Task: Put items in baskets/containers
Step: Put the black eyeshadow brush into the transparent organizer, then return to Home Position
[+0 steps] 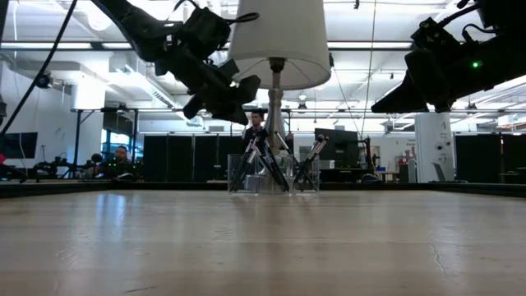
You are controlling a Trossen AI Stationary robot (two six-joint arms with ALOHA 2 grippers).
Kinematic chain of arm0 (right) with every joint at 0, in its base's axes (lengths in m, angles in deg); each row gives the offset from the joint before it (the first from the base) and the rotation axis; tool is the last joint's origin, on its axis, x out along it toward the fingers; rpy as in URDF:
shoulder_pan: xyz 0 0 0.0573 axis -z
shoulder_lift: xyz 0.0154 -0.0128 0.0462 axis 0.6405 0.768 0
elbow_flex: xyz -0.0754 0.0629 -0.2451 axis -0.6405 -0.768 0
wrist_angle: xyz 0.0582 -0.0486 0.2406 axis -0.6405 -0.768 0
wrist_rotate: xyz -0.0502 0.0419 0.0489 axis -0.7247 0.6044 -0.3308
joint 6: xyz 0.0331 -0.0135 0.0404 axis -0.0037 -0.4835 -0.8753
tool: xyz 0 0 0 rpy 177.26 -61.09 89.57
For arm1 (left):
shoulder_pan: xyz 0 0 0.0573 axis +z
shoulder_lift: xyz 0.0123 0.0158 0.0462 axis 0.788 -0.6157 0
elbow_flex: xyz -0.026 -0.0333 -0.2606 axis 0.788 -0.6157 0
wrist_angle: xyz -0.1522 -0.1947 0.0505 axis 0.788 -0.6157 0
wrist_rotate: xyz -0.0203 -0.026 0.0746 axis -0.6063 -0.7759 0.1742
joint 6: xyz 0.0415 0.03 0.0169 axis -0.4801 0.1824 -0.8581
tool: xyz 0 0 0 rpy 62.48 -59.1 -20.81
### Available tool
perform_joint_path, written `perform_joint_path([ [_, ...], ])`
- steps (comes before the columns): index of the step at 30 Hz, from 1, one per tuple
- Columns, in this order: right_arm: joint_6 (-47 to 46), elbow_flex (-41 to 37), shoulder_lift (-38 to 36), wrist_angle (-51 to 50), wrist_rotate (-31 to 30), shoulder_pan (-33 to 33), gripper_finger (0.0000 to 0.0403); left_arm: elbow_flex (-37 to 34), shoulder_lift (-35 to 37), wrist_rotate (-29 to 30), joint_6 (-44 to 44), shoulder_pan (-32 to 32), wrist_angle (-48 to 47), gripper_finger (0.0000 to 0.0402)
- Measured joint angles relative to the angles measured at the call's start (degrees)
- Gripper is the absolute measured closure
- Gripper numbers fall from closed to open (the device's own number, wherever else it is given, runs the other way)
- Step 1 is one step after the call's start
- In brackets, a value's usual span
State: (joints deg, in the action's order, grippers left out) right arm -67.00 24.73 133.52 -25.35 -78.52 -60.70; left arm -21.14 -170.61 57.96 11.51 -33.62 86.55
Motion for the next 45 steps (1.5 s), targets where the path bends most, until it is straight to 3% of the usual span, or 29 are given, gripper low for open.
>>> perform_joint_path([
  [12,-0.2,0.0,0.0,0.0,0.0,0.0,0.0394,-1.4,0.9,0.0,2.2,0.0,-1.4,0.0400],
  [18,-0.2,0.0,0.0,0.0,0.0,0.0,0.0394,-1.4,2.5,0.0,2.3,-0.1,-3.5,0.0372],
  [30,-0.2,0.0,0.0,-0.2,0.0,0.0,0.0394,-2.5,13.0,0.9,1.1,-2.4,-18.1,0.0346],
  [38,-0.1,-0.2,0.0,-1.0,0.2,0.0,0.0394,-16.6,25.1,4.1,-4.6,-12.7,-11.2,0.0347],
  [45,7.3,-2.3,0.0,4.2,15.6,1.8,0.0394,-33.0,36.9,-0.4,-8.3,-16.9,2.2,0.0347],
])
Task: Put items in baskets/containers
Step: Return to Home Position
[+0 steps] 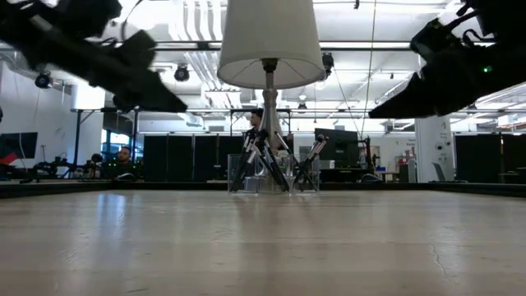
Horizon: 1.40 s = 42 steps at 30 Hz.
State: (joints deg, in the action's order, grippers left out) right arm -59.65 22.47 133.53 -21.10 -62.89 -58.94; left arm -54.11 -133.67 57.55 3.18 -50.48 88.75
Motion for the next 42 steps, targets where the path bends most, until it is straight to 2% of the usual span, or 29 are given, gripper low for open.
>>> perform_joint_path([
  [3,8.7,-3.2,-0.1,11.7,7.8,0.8,0.0394,-6.1,4.8,-4.9,-2.2,0.1,6.8,0.0357],
  [6,14.5,-7.3,-0.9,24.3,16.4,2.5,0.0394,-10.7,9.3,-8.0,-5.2,0.1,11.8,0.0387],
  [10,16.3,-12.7,-4.3,31.5,19.7,4.6,0.0394,-13.7,14.7,-10.4,-7.7,0.3,12.8,0.0400],
  [17,17.0,-12.6,-17.4,16.4,20.0,4.9,0.0394,-14.5,22.1,-18.8,-11.2,0.4,7.5,0.0401],
  [26,19.0,-12.6,-40.1,-5.4,20.0,4.9,0.0394,-17.4,30.0,-21.4,-14.7,1.5,6.7,0.0401],
  [36,22.1,-12.5,-63.6,-19.4,19.7,4.9,0.0394,-18.1,36.0,-28.5,-13.6,7.3,3.9,0.0401],
  [37,22.3,-12.5,-65.3,-20.8,19.2,4.9,0.0394,-18.1,36.5,-29.3,-13.5,8.0,3.5,0.0401],
  [42,22.4,-12.0,-65.1,-22.7,15.7,5.8,0.0394,-18.3,38.2,-33.1,-12.5,12.5,1.6,0.0401],
])
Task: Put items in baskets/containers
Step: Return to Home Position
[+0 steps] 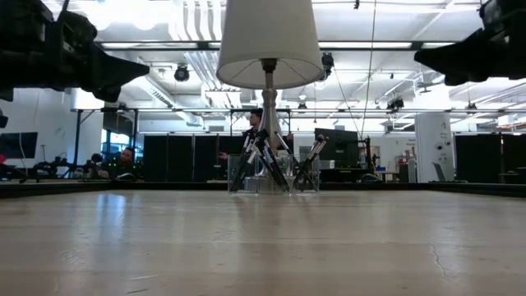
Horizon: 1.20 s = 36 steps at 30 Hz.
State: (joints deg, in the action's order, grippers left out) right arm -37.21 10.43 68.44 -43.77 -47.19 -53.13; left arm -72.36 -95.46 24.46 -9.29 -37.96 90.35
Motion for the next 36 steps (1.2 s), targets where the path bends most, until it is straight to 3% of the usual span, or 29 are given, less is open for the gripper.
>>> perform_joint_path([
  [6,0.5,0.1,-0.3,1.2,-2.1,2.2,0.0394,-1.0,3.5,-4.8,1.1,7.7,-1.6,0.0401],
  [16,-1.0,0.1,-0.3,0.4,-0.8,10.4,0.0394,-1.1,7.0,-25.5,7.7,29.7,-3.6,0.0401],
  [19,-2.0,0.0,-0.3,0.6,-0.3,12.0,0.0394,-1.1,7.1,-27.4,9.4,33.4,-3.7,0.0401],
  [21,-1.9,0.0,-0.3,1.4,-2.4,12.4,0.0394,-1.1,7.2,-24.7,9.5,33.6,-3.7,0.0401],
  [27,2.5,-0.4,-0.3,5.4,-14.1,12.4,0.0394,-1.1,7.2,-9.3,12.3,28.5,-4.2,0.0401],
  [36,0.5,-0.5,-0.3,2.6,-15.5,12.4,0.0394,-1.1,7.1,17.8,7.3,3.7,-7.6,0.0401],
])
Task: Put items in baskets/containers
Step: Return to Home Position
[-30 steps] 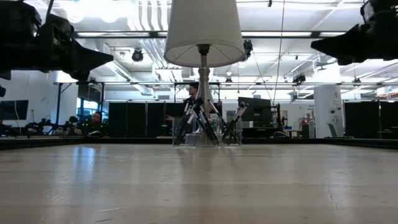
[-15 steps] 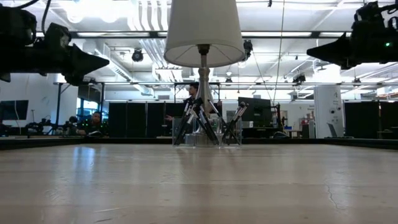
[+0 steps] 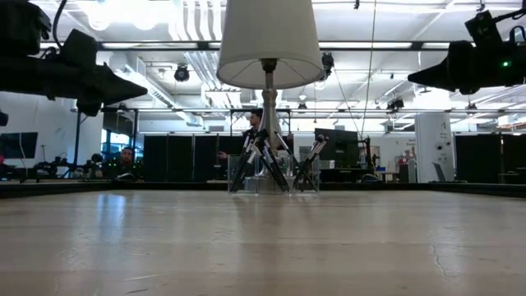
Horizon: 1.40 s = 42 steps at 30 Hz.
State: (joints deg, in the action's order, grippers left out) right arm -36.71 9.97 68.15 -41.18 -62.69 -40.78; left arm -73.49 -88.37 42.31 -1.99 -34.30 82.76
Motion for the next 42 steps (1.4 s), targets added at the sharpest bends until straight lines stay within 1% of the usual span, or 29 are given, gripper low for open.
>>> perform_joint_path([
  [2,0.6,0.0,0.0,-0.7,-0.1,0.0,0.0394,0.0,0.4,4.0,-2.2,-5.0,-1.0,0.0401],
  [4,0.7,0.0,0.0,-0.8,-1.3,0.0,0.0394,0.0,1.5,3.6,-2.5,-8.2,-0.9,0.0401],
  [7,0.8,0.0,0.0,-1.7,-1.3,0.0,0.0394,0.0,5.1,1.8,-2.1,-9.2,-5.0,0.0401],
  [8,0.5,0.0,0.0,-2.2,-1.4,0.0,0.0394,0.0,6.8,0.2,-1.5,-8.9,-5.5,0.0401],
  [9,0.2,0.0,0.0,-2.5,-1.3,0.0,0.0394,0.0,7.5,-2.7,-1.0,-8.5,-5.6,0.0401],
  [11,-0.7,0.0,0.0,-3.7,-1.3,0.0,0.0394,0.0,7.5,-11.6,0.2,-7.6,-6.8,0.0401],
  [12,-1.1,0.0,0.0,-4.9,-1.3,0.0,0.0394,-0.1,7.5,-14.2,0.9,-6.9,-7.2,0.0401],
  [13,-1.4,0.0,0.0,-5.7,-1.4,0.0,0.0394,-0.1,7.2,-14.6,2.1,-6.1,-7.4,0.0401],
  [17,-2.5,0.0,0.0,-5.6,-1.5,0.0,0.0394,-0.1,6.8,-13.2,4.6,-4.2,-7.0,0.0401],
  [19,-2.1,0.0,0.1,-5.6,-1.4,0.0,0.0394,-0.1,6.7,-10.9,4.4,-4.0,-6.8,0.0401],
  [21,-2.1,0.0,0.6,-5.6,-1.4,0.0,0.0394,-0.1,6.6,-10.0,3.5,-3.9,-6.8,0.0401],
  [26,-2.3,0.0,1.5,-5.6,-1.4,0.0,0.0394,-0.1,5.7,-10.0,3.4,-3.9,-7.0,0.0401],
  [34,-6.7,0.0,1.6,-5.6,-1.3,0.0,0.0394,0.1,5.5,-9.6,3.5,-3.9,-6.6,0.0401],
  [42,-6.8,0.0,1.6,-5.6,-1.3,0.0,0.0394,0.1,5.5,-9.6,3.5,-3.9,-6.6,0.0401],
])
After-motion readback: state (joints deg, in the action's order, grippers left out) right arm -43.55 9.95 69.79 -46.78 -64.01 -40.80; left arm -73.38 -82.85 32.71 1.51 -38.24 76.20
